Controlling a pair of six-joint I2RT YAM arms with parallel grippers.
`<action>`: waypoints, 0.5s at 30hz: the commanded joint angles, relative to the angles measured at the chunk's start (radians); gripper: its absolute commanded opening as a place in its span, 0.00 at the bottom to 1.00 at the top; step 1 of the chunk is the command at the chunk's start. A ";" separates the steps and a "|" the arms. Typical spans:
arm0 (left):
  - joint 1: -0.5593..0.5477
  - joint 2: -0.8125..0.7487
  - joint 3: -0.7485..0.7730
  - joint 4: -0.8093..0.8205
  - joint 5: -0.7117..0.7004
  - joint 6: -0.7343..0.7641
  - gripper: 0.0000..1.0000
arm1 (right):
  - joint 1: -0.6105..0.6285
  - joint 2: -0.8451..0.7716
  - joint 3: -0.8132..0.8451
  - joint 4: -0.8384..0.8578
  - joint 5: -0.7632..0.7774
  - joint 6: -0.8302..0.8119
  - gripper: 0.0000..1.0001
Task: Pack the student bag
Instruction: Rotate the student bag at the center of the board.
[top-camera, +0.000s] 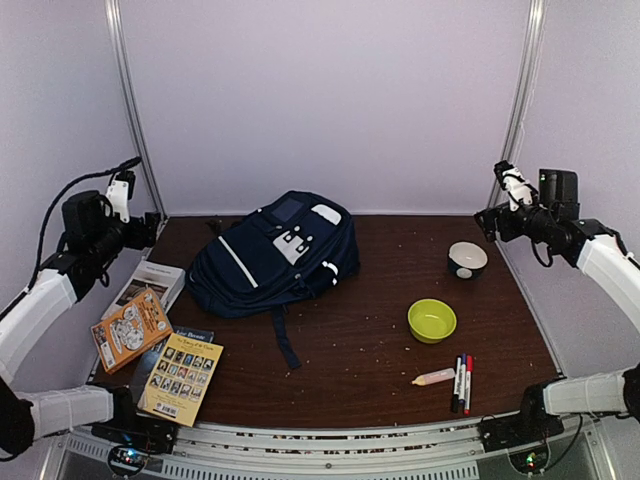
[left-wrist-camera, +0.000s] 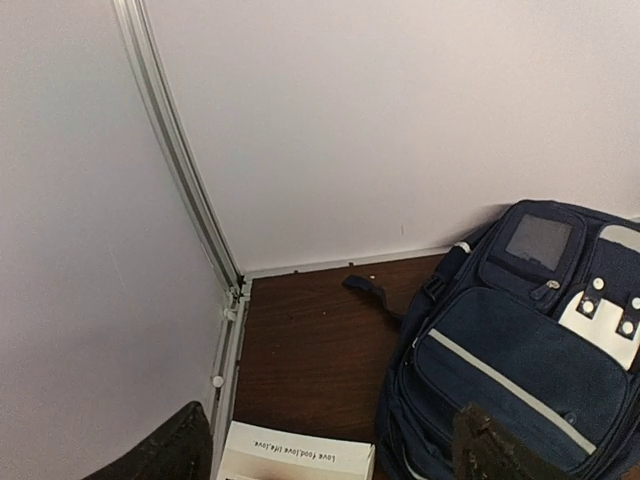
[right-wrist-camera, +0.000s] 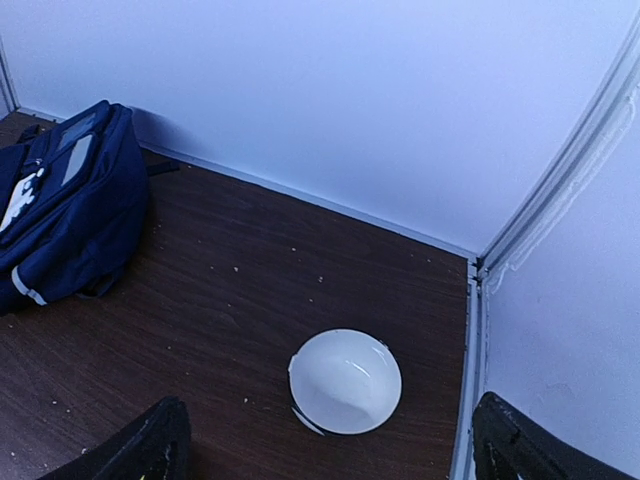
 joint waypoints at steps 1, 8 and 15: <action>-0.012 0.129 0.177 -0.089 0.000 -0.131 0.86 | 0.020 0.085 0.115 -0.049 -0.171 0.019 0.98; -0.016 0.380 0.421 -0.287 0.092 -0.281 0.82 | 0.265 0.251 0.289 -0.167 -0.107 -0.111 0.88; -0.021 0.544 0.496 -0.384 0.291 -0.431 0.76 | 0.515 0.394 0.346 -0.174 -0.074 -0.146 0.75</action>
